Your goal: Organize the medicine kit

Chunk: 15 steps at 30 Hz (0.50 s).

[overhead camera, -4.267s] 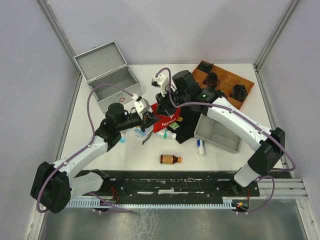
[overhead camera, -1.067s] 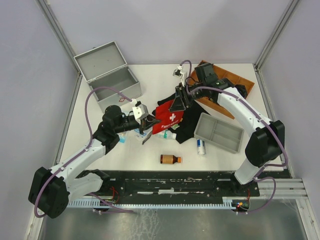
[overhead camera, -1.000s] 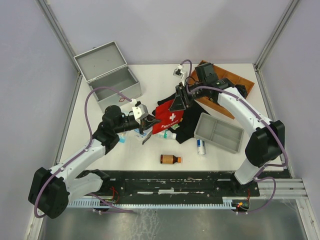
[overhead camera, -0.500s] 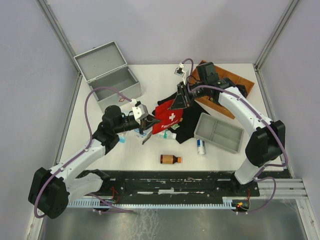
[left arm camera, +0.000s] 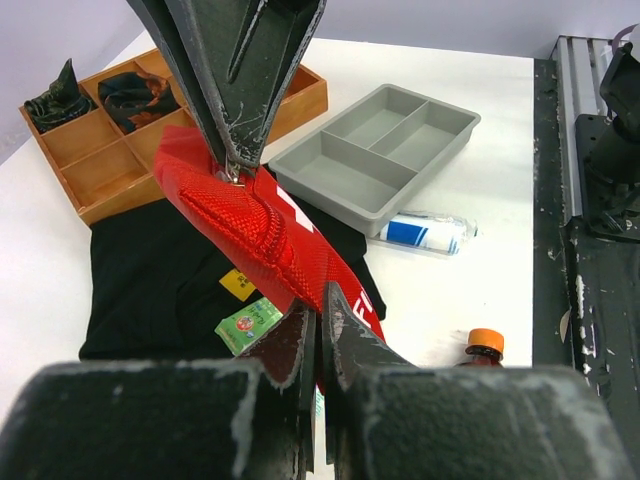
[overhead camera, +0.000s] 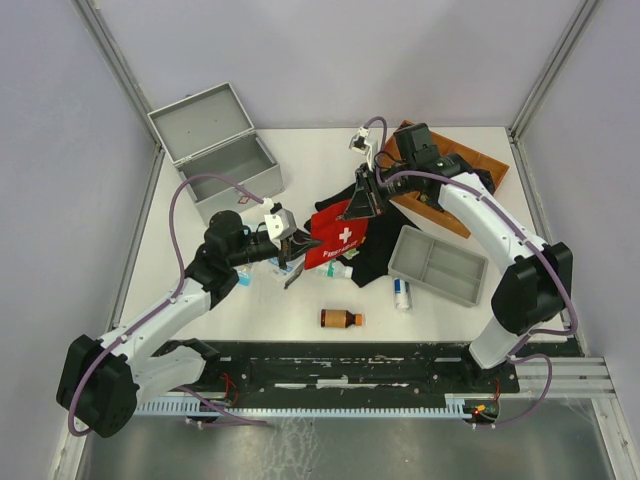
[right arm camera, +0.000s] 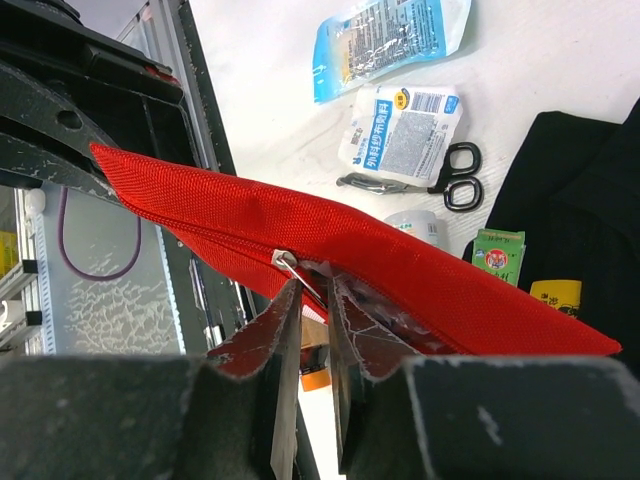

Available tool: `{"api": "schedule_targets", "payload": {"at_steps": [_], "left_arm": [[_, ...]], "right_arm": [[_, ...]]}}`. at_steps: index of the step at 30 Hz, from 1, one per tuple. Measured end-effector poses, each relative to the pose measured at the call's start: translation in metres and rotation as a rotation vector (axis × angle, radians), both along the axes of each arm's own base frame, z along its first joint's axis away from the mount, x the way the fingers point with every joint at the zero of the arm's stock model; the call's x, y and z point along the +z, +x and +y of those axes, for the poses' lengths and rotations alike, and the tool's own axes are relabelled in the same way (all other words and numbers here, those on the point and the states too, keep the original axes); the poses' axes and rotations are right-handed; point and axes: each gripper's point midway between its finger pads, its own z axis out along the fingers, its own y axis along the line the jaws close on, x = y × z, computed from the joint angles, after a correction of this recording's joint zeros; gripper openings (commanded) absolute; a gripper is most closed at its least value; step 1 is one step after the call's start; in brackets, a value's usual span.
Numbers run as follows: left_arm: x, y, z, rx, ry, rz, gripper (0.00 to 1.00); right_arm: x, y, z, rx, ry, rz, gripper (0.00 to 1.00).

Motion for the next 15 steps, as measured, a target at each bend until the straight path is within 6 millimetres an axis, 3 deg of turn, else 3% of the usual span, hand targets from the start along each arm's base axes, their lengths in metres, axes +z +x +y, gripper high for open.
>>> {"api": "schedule_targets", "payload": {"at_steps": [8, 15], "left_arm": [[0.0001, -0.0011, -0.0004, -0.006, -0.001, 0.000, 0.03], [0.0001, -0.0011, -0.0004, -0.007, -0.001, 0.000, 0.03]], "right_arm": [[0.0053, -0.0038, -0.0025, 0.012, -0.005, -0.016, 0.28], [0.0066, -0.0048, -0.0030, 0.020, -0.006, -0.026, 0.23]]}}
